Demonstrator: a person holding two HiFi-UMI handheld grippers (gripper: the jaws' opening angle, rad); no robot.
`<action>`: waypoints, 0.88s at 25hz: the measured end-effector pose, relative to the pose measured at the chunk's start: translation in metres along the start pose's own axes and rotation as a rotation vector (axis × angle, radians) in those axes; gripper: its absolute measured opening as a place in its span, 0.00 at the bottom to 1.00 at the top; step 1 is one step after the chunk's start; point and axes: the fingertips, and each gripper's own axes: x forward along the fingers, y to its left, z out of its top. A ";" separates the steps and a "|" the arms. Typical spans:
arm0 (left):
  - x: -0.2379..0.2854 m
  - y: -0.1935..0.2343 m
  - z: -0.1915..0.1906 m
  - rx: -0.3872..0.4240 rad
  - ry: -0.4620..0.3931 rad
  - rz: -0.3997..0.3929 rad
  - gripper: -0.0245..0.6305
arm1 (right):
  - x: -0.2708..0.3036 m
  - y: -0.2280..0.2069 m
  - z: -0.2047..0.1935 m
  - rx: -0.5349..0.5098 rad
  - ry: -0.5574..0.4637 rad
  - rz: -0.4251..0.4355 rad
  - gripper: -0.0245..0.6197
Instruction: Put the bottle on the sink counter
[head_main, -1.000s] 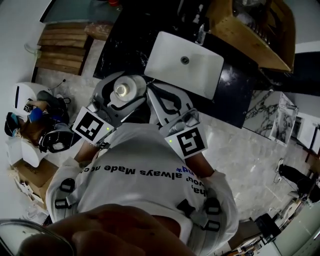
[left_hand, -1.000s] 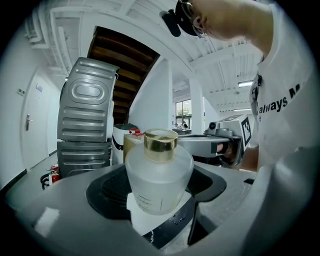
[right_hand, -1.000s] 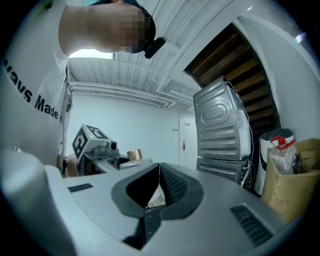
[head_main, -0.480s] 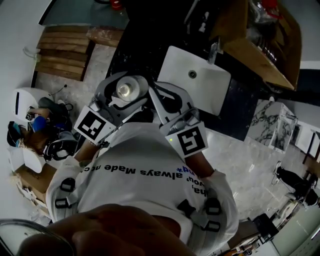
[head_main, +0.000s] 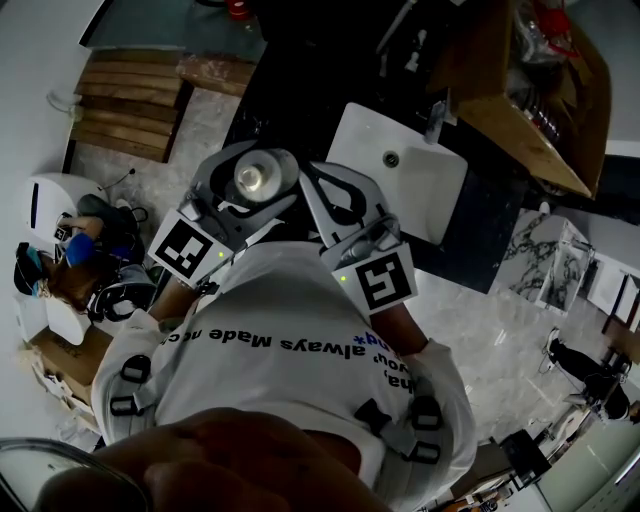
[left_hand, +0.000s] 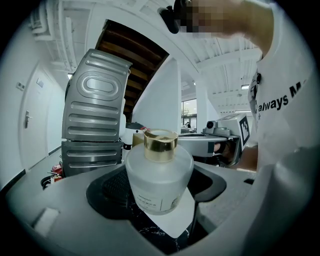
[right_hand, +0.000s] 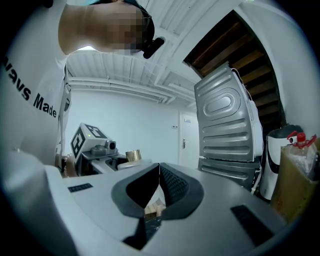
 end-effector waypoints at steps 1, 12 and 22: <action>0.001 0.001 0.000 -0.001 0.002 0.001 0.55 | 0.000 -0.002 0.000 0.000 0.001 0.000 0.05; 0.039 -0.015 0.000 0.004 0.028 0.037 0.55 | -0.031 -0.034 -0.008 0.004 -0.012 0.006 0.05; 0.076 -0.024 0.004 0.002 0.050 0.066 0.55 | -0.059 -0.072 -0.021 0.012 0.019 0.006 0.05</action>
